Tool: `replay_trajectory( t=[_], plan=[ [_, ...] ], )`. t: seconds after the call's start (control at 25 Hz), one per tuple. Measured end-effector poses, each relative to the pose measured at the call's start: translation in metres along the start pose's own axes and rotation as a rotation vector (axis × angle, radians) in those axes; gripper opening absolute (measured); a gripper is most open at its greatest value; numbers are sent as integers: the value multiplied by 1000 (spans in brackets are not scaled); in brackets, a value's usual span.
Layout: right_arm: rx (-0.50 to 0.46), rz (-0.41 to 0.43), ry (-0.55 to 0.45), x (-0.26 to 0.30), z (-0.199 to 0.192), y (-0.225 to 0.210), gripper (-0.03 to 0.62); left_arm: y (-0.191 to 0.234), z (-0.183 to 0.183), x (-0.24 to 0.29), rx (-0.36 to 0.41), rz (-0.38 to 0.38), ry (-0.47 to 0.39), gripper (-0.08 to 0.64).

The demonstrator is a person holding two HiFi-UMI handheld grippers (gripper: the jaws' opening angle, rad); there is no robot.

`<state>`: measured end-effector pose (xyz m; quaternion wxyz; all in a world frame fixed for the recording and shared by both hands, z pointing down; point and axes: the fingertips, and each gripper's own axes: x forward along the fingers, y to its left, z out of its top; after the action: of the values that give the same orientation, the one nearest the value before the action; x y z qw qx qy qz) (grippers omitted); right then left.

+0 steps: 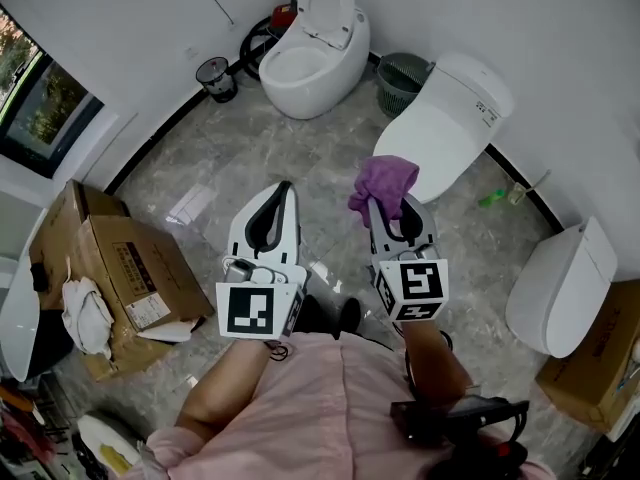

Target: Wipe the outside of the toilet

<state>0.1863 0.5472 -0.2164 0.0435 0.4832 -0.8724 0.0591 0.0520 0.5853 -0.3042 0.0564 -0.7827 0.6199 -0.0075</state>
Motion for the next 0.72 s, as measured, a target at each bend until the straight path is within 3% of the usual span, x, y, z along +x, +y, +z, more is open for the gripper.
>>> replay_trajectory(
  t=[0.12, 0.4, 0.72],
  plan=[
    [10, -6, 16, 9, -5, -8, 127, 3, -8, 6, -24, 7, 39, 8],
    [6, -39, 57, 58, -20, -31, 127, 38, -31, 43, -21, 24, 43, 8],
    [17, -66, 80, 168, -28, -34, 127, 127, -67, 130, -53, 10, 59, 8]
  ],
)
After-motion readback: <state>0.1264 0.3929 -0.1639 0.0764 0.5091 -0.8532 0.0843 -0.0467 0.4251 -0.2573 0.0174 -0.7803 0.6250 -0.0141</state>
